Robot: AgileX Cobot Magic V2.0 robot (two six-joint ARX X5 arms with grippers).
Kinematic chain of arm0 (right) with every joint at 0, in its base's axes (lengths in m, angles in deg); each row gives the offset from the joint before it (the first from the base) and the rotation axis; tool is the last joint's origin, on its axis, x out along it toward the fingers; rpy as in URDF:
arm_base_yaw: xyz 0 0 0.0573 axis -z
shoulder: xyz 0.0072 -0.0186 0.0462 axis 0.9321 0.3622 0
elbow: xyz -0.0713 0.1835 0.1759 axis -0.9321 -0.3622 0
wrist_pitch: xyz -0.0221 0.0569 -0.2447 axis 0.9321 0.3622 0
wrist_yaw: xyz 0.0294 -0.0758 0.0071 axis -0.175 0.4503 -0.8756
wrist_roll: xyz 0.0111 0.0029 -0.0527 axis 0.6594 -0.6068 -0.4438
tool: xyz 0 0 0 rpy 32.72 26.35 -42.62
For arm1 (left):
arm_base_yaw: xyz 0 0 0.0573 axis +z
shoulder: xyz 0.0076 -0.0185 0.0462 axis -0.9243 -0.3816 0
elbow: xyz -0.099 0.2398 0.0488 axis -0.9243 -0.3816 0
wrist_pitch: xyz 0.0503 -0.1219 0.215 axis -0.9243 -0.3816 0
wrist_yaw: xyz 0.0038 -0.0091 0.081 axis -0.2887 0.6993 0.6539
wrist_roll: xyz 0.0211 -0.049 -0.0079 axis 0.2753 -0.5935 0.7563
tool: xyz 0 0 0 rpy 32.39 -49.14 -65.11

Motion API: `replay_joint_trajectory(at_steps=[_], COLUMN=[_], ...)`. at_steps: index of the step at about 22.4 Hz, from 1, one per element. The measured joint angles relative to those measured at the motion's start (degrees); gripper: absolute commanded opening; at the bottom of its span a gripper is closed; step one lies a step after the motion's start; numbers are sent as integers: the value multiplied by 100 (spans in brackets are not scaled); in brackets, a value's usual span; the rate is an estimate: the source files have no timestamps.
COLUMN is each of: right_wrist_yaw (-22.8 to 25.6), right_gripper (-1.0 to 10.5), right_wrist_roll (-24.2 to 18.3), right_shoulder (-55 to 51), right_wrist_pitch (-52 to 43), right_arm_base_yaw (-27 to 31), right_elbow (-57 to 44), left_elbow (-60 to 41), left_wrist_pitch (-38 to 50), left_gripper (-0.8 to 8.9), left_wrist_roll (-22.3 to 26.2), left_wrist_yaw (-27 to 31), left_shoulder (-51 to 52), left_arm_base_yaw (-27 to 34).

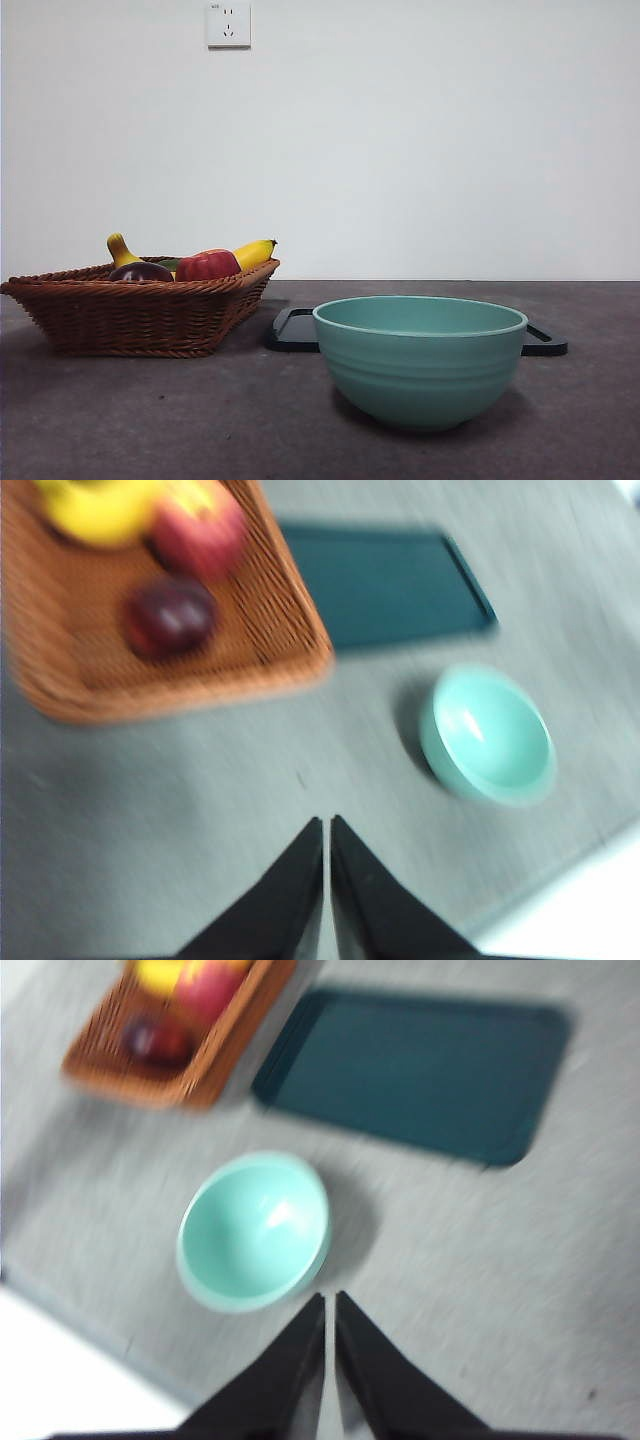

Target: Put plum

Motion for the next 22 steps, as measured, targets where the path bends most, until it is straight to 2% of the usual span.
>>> replay_joint_trajectory(at_steps=[3, 7, 8, 9, 11, 13, 14, 22], right_wrist_yaw=[2, 0, 0, 0, -2, 0, -2, 0], right_gripper=[5, 5, 10, 68, 269, 412, 436, 438], right_wrist_roll=[-212, -304, -315, -317, -319, -315, -315, -289], right_shoulder=[236, 286, 284, 284, 284, 284, 284, 284], right_wrist_pitch=[313, 350, 350, 348, 348, 348, 348, 345], right_arm_base_yaw=[-385, -704, -719, -719, -719, -719, -719, -719], right_elbow=[83, 87, 87, 87, 90, 92, 92, 92], left_elbow=[101, 103, 103, 103, 103, 103, 103, 103], left_wrist_pitch=[-269, -293, -293, -293, -293, -293, -293, -229], left_gripper=[9, 12, 44, 118, 282, 377, 403, 410], left_wrist_roll=[258, 304, 304, 302, 302, 302, 302, 251], left_wrist_yaw=[-9, -9, -9, -9, -9, -9, -9, -9], left_shoulder=[-127, -125, -125, -125, -125, -125, -125, -127], left_arm_base_yaw=[-219, -297, -297, -297, -297, -297, -297, -297])
